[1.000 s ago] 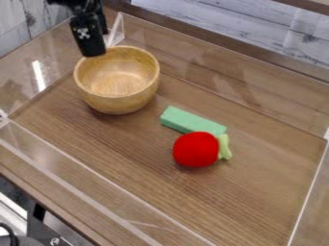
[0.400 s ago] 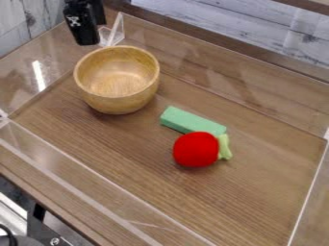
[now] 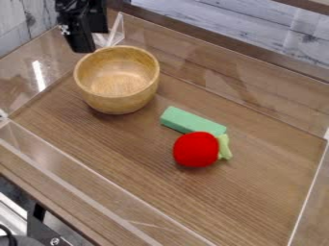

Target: Remove the green object from the brown bowl and put it on the table

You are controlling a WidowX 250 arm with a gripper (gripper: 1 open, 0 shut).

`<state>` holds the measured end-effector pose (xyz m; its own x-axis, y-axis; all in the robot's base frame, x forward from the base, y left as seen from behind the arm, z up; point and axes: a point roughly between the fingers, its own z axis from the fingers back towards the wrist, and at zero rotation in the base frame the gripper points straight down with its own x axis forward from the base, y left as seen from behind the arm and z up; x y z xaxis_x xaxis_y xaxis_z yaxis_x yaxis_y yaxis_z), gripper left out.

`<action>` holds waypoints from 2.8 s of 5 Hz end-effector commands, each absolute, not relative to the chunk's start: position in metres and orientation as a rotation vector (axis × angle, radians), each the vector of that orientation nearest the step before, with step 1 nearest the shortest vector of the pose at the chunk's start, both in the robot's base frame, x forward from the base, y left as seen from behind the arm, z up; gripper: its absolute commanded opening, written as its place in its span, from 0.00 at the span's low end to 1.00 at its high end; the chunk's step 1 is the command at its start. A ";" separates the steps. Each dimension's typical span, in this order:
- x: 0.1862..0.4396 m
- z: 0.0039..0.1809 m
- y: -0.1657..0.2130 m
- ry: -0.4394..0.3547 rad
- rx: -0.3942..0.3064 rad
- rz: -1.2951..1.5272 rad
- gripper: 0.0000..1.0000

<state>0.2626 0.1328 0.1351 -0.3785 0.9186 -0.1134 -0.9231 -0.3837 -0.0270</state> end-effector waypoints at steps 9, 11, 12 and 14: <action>0.306 0.134 0.137 0.065 -0.213 1.901 0.00; 0.301 0.124 0.101 0.110 -0.192 1.807 0.00; 0.303 0.099 0.069 0.124 -0.144 1.699 0.00; 0.307 0.070 0.030 0.168 -0.077 1.691 0.00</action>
<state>0.3029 0.0290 0.0596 -0.1321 0.9791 -0.1546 -0.9877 -0.1168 0.1044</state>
